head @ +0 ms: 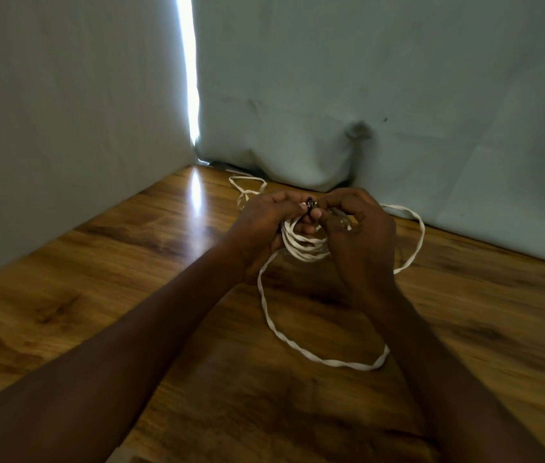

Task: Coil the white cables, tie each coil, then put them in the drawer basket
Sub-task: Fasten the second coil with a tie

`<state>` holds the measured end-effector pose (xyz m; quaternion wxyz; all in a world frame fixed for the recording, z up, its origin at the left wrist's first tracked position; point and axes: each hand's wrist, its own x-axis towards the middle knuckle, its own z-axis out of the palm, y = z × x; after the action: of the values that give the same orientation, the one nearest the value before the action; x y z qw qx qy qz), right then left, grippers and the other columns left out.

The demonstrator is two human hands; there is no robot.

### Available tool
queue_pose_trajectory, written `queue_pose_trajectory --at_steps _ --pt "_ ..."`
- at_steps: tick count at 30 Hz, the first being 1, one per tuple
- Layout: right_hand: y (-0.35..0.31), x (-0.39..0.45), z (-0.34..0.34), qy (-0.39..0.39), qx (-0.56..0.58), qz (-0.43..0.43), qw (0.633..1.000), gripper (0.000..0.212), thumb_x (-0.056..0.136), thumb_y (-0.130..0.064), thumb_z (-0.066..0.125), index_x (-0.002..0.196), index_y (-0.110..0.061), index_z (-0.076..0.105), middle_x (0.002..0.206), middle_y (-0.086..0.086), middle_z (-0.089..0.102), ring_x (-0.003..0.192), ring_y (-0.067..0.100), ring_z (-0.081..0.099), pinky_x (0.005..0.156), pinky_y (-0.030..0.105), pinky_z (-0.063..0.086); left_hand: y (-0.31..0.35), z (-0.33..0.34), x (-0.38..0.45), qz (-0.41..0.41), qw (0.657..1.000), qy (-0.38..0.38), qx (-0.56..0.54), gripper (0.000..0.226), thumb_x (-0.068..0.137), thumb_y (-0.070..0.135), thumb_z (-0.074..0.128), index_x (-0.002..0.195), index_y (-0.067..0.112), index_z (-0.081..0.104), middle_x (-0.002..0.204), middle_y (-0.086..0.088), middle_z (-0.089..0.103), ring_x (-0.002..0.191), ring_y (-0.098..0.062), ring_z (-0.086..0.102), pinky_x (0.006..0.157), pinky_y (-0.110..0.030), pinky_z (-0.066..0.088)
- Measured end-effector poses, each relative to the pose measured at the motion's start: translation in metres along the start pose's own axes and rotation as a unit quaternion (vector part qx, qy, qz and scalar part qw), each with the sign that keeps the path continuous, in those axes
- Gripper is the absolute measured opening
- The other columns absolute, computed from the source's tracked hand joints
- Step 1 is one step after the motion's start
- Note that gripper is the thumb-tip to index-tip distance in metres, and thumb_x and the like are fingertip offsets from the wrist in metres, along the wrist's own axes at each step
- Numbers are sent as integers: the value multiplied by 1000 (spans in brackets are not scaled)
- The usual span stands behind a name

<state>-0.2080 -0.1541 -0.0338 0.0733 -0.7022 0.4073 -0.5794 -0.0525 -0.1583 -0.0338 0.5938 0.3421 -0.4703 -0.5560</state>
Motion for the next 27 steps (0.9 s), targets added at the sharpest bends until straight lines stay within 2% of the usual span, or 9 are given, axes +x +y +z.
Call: queue_pose_trajectory --at_steps 4,7,10,14,16,19,23,25,27 --pt "-3 -7 9 35 -32 -28 998 12 89 -16 75 100 -17 80 103 -2 72 94 12 66 83 33 54 -14 7 -1 135 981 82 108 20 98 -5 58 110 -4 73 83 -32 70 68 -21 67 69 -32 57" --pt "-4 -8 14 66 -40 -42 996 15 91 -15 73 104 -14 80 107 1 72 96 17 68 84 36 55 -16 10 -2 177 970 101 136 20 96 -7 59 109 -5 75 87 -31 72 72 -23 69 68 -26 59" --pt "-2 -7 15 81 -45 -35 995 15 90 -18 73 101 -12 80 106 2 72 96 19 68 82 40 56 -16 10 -2 171 970 120 120 19 96 -5 61 107 -3 76 91 -22 77 77 -22 72 72 -26 60" --pt "-3 -9 14 75 -102 -38 991 12 87 -24 69 91 -16 76 99 2 69 88 22 65 73 37 53 -15 10 -3 135 980 126 71 20 94 -6 65 112 -3 73 89 -15 78 75 -20 75 69 -29 60" --pt "-6 -10 11 70 -139 -30 987 12 85 -27 67 87 -17 73 96 1 66 84 20 62 67 33 48 -15 9 -3 122 982 128 62 19 92 -6 68 110 -2 73 89 -17 78 76 -23 75 71 -32 60" --pt "-8 -11 10 53 -200 -8 978 8 82 -23 74 82 -17 69 91 -2 60 77 15 56 57 23 33 -16 8 -4 105 984 126 76 17 90 -3 70 103 4 77 92 -15 79 82 -25 75 77 -36 62" --pt "-9 -11 8 35 -251 3 967 12 80 -24 78 79 -18 67 90 -2 58 74 15 53 56 12 23 -15 8 -6 75 988 114 72 16 92 0 70 101 9 78 95 -10 79 86 -24 77 76 -37 63" --pt "-9 -10 7 30 -269 -8 963 11 80 -26 77 80 -18 69 89 -1 60 73 14 52 55 14 21 -15 7 -6 63 989 114 64 15 92 0 69 101 9 78 95 -11 79 85 -25 77 77 -39 63" --pt "-8 -10 6 23 -282 -17 959 11 80 -26 76 81 -17 70 87 -1 61 71 14 51 52 23 23 -15 6 -6 67 989 114 73 16 91 0 70 102 7 78 96 -13 79 88 -28 77 79 -42 63"
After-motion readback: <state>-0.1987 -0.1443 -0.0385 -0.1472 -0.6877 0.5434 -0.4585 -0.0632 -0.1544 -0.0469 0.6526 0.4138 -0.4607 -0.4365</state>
